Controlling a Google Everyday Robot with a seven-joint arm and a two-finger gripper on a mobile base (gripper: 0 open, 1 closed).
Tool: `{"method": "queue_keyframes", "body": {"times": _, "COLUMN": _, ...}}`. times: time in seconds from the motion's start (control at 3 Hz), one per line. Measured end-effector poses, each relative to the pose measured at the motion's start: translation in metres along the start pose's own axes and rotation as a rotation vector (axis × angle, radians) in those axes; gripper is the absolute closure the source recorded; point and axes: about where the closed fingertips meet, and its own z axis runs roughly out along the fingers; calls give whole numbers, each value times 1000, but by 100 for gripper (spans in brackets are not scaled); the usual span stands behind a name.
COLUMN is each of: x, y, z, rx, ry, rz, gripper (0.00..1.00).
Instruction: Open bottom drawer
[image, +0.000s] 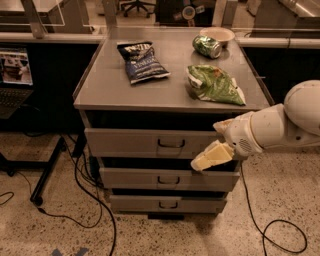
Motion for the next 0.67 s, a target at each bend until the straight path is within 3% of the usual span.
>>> {"method": "queue_keyframes", "body": {"times": 0.67, "x": 0, "y": 0, "z": 0, "rx": -1, "ry": 1, "rz": 0, "gripper": 65}}
